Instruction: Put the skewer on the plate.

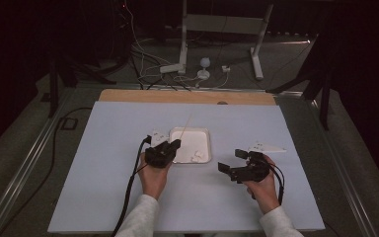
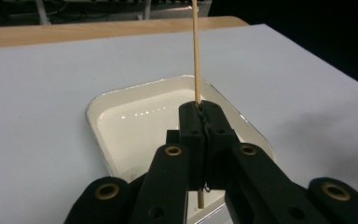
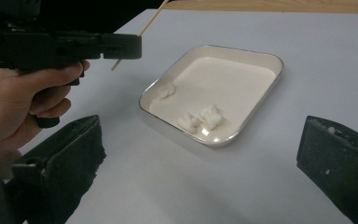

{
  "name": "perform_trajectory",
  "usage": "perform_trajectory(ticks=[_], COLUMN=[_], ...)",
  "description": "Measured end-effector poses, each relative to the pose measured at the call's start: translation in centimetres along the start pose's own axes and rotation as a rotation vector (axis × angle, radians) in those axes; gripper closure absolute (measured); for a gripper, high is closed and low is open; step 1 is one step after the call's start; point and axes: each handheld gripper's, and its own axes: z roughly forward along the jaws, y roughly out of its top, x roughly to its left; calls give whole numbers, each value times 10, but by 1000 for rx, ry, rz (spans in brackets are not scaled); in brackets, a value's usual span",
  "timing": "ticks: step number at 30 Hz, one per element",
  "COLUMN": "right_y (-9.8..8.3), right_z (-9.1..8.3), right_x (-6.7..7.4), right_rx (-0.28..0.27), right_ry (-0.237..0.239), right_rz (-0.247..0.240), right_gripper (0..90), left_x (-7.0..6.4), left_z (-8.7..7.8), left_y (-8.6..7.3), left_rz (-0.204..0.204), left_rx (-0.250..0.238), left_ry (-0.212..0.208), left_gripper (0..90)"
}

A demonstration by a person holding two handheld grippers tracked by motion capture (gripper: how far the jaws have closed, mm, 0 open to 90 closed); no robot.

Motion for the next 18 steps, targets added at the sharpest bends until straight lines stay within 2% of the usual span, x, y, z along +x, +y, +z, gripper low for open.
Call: perform_trajectory(ticks=[8,18], right_y=[-2,0], right_z=[-12,-31], right_x=[-3,-7], right_rx=[-16,-59], right_ry=[-29,-40], right_rz=[-10,3], right_gripper=[2,2], left_x=[-2,-5], left_z=[10,20], left_y=[-3,-8], left_rz=[-8,-19], left_rx=[30,53], left_ry=[10,26], left_gripper=[895,893])
